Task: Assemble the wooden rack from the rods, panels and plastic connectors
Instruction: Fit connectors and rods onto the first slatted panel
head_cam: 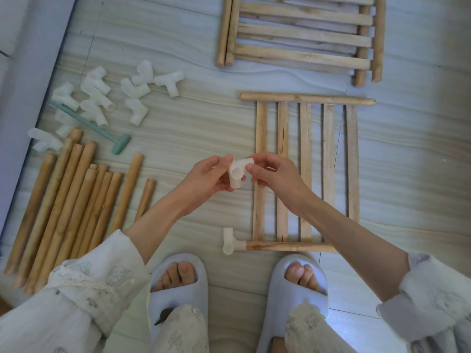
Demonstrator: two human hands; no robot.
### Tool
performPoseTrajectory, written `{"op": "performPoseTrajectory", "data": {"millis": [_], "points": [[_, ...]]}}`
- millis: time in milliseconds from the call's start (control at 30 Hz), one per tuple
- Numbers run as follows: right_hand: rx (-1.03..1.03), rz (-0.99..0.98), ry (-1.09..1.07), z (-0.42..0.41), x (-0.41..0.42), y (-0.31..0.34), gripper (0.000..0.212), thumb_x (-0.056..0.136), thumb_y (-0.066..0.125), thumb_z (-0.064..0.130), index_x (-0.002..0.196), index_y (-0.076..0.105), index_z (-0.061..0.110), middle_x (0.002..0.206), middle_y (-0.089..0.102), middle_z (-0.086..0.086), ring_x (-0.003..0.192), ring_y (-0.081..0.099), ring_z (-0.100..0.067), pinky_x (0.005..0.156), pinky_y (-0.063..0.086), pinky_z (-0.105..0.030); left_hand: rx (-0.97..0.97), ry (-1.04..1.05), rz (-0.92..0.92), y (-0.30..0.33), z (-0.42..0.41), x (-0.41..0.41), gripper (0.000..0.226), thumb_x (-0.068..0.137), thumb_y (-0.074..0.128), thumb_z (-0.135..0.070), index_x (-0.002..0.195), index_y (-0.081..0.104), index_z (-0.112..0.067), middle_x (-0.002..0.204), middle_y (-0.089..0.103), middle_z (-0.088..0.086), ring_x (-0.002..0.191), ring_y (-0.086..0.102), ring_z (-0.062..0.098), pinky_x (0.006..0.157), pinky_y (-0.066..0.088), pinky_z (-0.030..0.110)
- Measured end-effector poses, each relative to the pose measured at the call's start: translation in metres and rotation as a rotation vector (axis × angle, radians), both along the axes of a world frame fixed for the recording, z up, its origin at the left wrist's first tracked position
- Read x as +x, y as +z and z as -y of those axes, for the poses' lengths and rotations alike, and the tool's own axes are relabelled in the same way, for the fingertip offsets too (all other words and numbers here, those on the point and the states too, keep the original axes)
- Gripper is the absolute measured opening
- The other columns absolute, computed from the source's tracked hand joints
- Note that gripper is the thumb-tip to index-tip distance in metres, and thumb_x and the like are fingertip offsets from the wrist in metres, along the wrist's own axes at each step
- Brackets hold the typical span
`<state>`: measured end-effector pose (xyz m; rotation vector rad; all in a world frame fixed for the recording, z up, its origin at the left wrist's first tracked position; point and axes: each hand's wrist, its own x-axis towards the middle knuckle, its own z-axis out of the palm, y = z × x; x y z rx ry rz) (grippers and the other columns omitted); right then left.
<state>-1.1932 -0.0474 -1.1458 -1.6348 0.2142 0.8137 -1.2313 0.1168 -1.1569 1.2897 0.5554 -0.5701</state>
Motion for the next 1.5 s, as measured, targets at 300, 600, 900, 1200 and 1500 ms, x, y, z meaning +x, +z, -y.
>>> {"op": "performPoseTrajectory", "data": {"millis": [300,600,900,1200,1500], "points": [[-0.280,0.189,-0.028,0.007,0.001,0.001,0.021,0.082,0.068,0.026,0.078,0.050,0.017,0.092,0.067,-0.008,0.072,0.054,-0.013,0.067,0.046,-0.026,-0.048,0.011,-0.092,0.008,0.012,0.008,0.024,0.099,0.040,-0.008,0.100,0.064,-0.006,0.098,0.067,0.011,0.088,0.066,0.024,0.076,0.056,0.028],[-0.088,0.306,-0.033,0.029,0.018,0.022,0.019,0.086,0.065,0.011,0.105,0.065,0.009,0.092,0.066,-0.006,0.067,0.056,-0.004,0.061,0.047,-0.017,0.056,-0.142,0.040,0.036,0.040,0.046,0.023,0.098,0.045,-0.014,0.094,0.066,-0.005,0.077,0.062,0.002,0.067,0.055,0.008,0.059,0.044,0.017],[-0.249,0.292,-0.349,0.112,0.063,-0.001,0.010,0.087,0.061,0.011,0.086,0.053,0.017,0.098,0.064,-0.008,0.089,0.066,-0.022,0.076,0.055,-0.031,1.027,-1.086,0.591,0.026,0.096,0.100,0.035,0.095,0.041,-0.015,0.128,0.050,-0.007,0.122,0.051,0.013,0.110,0.049,0.027,0.092,0.042,0.038],[-0.213,0.113,-0.649,0.185,0.119,-0.037,0.023,0.088,0.053,-0.002,0.106,0.044,0.008,0.110,0.051,-0.011,0.087,0.061,-0.019,0.075,0.055,-0.024,1.214,-0.996,0.507,-0.022,0.143,0.156,0.069,0.093,0.042,-0.009,0.150,0.003,-0.012,0.158,0.000,0.007,0.145,-0.003,0.027,0.117,0.004,0.048],[-0.375,0.130,-0.528,0.213,0.145,-0.054,0.024,0.088,0.045,-0.002,0.105,0.050,0.014,0.103,0.051,-0.006,0.084,0.051,-0.017,0.060,0.043,-0.022,1.143,-0.863,0.446,-0.041,0.143,0.187,0.051,0.094,0.042,-0.016,0.143,0.029,-0.018,0.135,0.032,0.012,0.123,0.030,0.030,0.105,0.020,0.035]]}}
